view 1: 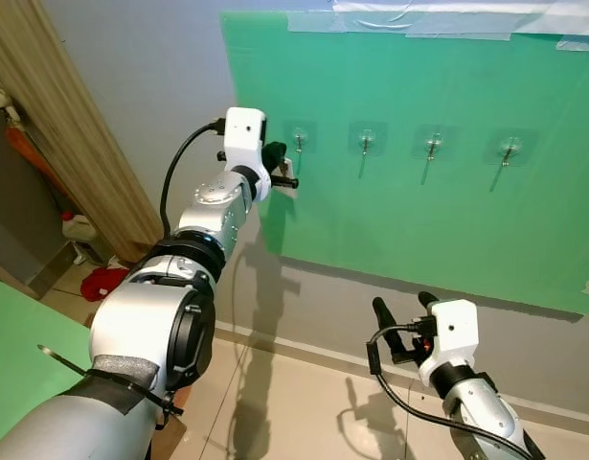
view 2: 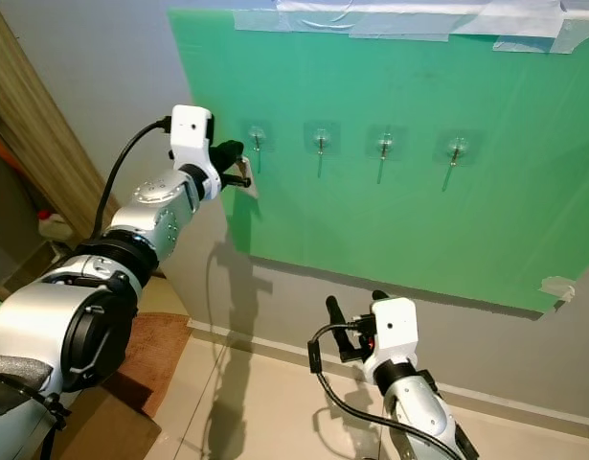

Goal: Hang keys on a hook

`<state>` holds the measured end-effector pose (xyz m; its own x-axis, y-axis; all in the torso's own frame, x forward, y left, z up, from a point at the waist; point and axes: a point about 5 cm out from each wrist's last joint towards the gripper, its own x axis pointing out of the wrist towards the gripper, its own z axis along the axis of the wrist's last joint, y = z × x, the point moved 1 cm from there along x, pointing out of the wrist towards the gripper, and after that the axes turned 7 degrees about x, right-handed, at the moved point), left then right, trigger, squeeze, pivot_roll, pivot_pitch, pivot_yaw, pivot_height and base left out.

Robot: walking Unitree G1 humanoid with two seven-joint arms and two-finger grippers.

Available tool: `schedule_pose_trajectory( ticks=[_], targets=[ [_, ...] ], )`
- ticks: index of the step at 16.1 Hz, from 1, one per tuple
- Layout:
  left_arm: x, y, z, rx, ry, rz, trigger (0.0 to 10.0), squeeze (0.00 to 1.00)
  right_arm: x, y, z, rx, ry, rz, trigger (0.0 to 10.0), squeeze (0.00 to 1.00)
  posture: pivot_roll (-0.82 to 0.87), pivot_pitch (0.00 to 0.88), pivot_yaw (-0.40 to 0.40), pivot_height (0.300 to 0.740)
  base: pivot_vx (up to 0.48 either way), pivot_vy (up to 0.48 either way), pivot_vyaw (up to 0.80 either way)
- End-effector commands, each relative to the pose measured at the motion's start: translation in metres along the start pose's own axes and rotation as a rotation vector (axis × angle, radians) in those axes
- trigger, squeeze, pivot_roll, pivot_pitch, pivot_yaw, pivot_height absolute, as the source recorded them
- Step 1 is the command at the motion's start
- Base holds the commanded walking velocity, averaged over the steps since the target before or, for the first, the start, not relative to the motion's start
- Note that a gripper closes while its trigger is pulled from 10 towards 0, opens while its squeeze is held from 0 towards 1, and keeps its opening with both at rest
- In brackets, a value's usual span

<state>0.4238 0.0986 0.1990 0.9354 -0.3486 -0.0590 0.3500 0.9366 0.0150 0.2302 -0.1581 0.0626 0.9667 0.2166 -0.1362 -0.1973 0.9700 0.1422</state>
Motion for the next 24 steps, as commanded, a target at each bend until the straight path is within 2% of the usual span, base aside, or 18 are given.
schedule_pose_trajectory(
  ticks=[1, 2, 5, 8, 9, 17, 20, 23, 24],
  targets=[
    [-0.001, 0.005, 0.001, -0.019, -0.003, 0.011, 0.0, 0.38, 0.001, 0.0, -0.002, 0.001, 0.008, 0.002, 10.0, 0.0, -0.21, 0.0, 0.173, 0.722, 0.0, 0.0, 0.0],
    [-0.001, 0.005, 0.002, -0.006, -0.005, 0.016, 0.0, 0.38, 0.001, -0.001, -0.002, 0.001, 0.009, 0.001, 10.0, 0.0, -0.21, 0.0, 0.173, 0.722, 0.0, 0.0, 0.0],
    [0.002, -0.003, 0.009, 0.377, -0.016, 0.056, 0.0, 0.38, 0.001, -0.008, -0.007, 0.001, 0.019, -0.002, 10.0, 0.0, -0.21, 0.0, 0.169, 0.722, 0.0, 0.0, 0.0],
    [0.003, -0.006, 0.012, 0.448, -0.011, 0.053, 0.0, 0.38, 0.002, -0.01, -0.009, 0.002, 0.023, -0.002, 10.0, 0.0, -0.21, 0.0, 0.169, 0.722, 0.0, 0.0, 0.0],
    [0.005, -0.008, 0.017, 0.536, -0.022, 0.058, 0.0, 0.37, 0.003, -0.01, -0.01, 0.003, 0.024, -0.001, 10.0, 0.0, -0.21, 0.0, 0.169, 0.722, 0.0, 0.0, 0.0],
    [0.008, -0.024, 0.026, 0.785, -0.072, 0.049, 0.0, 0.36, 0.007, -0.007, -0.012, 0.008, 0.017, -0.003, 10.0, 0.0, -0.21, 0.0, 0.18, 0.722, 0.0, 0.0, 0.0],
    [0.009, -0.038, 0.022, 0.88, -0.099, -0.002, 0.0, 0.36, 0.008, -0.007, -0.012, 0.009, 0.015, -0.004, 10.0, 0.0, -0.22, 0.0, 0.18, 0.722, 0.0, 0.0, 0.0],
    [0.007, -0.05, 0.006, 1.031, -0.099, -0.08, 0.0, 0.36, 0.004, -0.006, -0.011, 0.009, 0.012, -0.004, 10.0, 0.0, -0.22, 0.0, 0.173, 0.722, 0.0, 0.0, 0.0],
    [0.006, -0.053, -0.002, 1.108, -0.087, -0.108, 0.0, 0.35, 0.004, -0.007, -0.01, 0.009, 0.013, -0.004, 10.0, 0.0, -0.21, 0.0, 0.171, 0.722, 0.0, 0.0, 0.0]
  ],
)
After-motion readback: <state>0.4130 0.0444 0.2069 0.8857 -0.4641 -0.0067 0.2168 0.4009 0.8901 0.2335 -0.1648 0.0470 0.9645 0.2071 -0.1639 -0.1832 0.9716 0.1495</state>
